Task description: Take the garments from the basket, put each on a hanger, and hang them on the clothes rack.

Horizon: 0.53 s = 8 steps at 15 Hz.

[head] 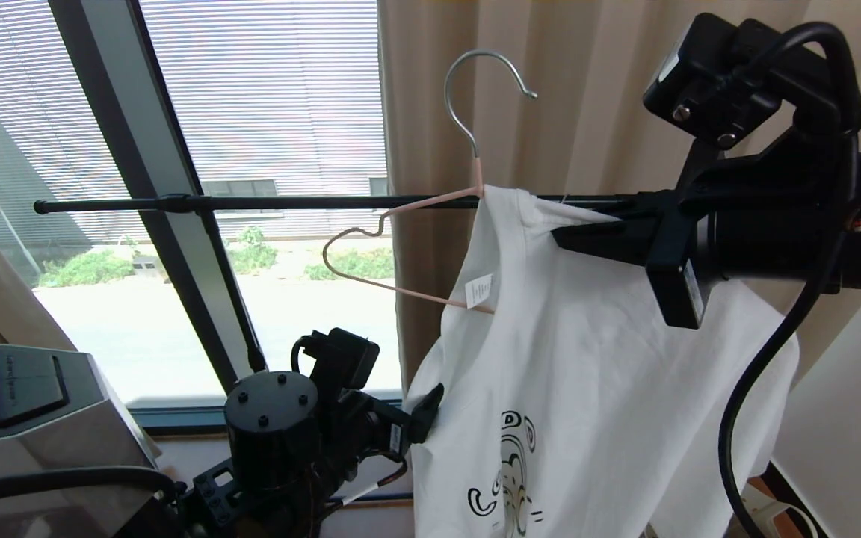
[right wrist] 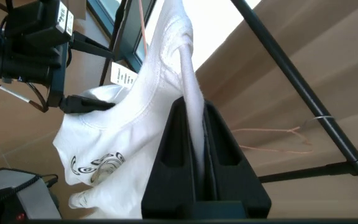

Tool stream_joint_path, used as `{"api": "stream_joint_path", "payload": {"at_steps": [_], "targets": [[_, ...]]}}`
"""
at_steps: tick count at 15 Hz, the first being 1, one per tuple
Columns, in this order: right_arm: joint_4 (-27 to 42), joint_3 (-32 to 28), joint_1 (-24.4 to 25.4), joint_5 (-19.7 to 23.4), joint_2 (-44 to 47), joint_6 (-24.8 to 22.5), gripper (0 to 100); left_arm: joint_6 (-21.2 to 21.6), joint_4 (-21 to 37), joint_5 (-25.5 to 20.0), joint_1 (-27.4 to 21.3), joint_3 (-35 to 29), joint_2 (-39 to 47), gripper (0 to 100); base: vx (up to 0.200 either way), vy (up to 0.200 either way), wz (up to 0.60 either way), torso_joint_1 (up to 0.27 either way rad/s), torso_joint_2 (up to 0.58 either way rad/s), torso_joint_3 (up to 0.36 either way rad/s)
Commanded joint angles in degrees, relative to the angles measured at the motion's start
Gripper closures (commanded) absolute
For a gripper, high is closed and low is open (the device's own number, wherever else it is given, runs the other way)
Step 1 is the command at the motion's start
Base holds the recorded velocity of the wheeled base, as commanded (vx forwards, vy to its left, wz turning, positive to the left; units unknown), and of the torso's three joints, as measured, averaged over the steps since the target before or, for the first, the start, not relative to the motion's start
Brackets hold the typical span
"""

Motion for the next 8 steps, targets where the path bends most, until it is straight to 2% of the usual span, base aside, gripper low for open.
{"api": "stream_joint_path", "payload": {"at_steps": [1,8], "targets": [[-0.03,-0.70,0.28,0.05,0.62,-0.01,100,0.06,0.18,0.01,0.80,0.55,-2.58,0,0.000,0.000,0.00,0.000,0.00,0.000],[-0.30,1.06,0.28,0.05,1.85,2.19,100,0.24,0.01,0.19,1.50,1.70,-3.11,0,0.000,0.000,0.00,0.000,0.00,0.000]]}}
